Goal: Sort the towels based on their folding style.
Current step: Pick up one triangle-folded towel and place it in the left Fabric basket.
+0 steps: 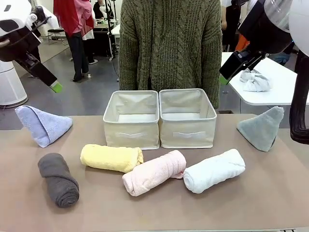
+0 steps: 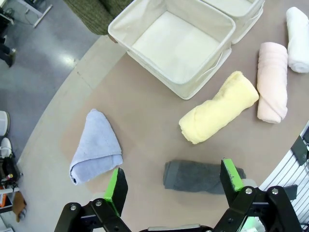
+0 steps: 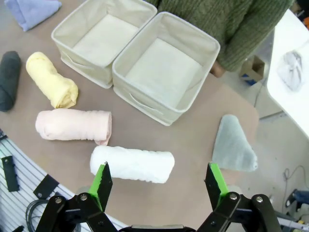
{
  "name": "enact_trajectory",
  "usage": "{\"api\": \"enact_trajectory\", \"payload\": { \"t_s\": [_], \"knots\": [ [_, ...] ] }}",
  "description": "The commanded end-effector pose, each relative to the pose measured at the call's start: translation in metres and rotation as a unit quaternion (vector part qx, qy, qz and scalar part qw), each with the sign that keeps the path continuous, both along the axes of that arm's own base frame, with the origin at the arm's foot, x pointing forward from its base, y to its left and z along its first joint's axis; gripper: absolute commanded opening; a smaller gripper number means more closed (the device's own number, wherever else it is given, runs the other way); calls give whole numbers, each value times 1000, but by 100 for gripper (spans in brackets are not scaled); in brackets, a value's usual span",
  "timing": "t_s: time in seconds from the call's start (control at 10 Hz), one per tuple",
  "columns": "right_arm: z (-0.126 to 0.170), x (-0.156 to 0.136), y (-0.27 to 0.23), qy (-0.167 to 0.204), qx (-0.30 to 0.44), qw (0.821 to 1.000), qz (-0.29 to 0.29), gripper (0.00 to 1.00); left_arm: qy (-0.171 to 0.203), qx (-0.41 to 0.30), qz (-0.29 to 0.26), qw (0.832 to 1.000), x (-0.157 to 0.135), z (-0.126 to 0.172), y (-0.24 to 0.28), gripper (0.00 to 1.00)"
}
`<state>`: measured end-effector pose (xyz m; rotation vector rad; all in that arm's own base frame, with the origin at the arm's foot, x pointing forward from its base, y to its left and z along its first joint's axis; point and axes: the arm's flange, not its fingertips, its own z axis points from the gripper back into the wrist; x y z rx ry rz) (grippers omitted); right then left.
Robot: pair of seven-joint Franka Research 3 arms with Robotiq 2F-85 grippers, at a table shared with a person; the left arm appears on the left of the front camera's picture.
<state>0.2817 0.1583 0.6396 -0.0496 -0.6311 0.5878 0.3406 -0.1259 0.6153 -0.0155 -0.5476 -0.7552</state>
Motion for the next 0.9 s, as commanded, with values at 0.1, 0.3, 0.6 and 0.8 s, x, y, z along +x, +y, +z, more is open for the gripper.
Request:
{"api": "enact_trajectory", "payload": {
  "t_s": [0.1,0.3,0.6,0.8],
  "knots": [
    [-12,9,-2,1,6,1000,4,100,8,-3,3,1000,9,-14,2,100],
    [-8,6,-1,6,0,1000,-2,100,13,4,3,1000,7,-12,0,100],
    [-15,29,-122,109,214,955,172,100,86,-167,-169,968,25,-11,106,100],
    [-25,37,-200,76,299,936,168,100,55,-226,-195,953,26,-8,170,100]
  ]
}}
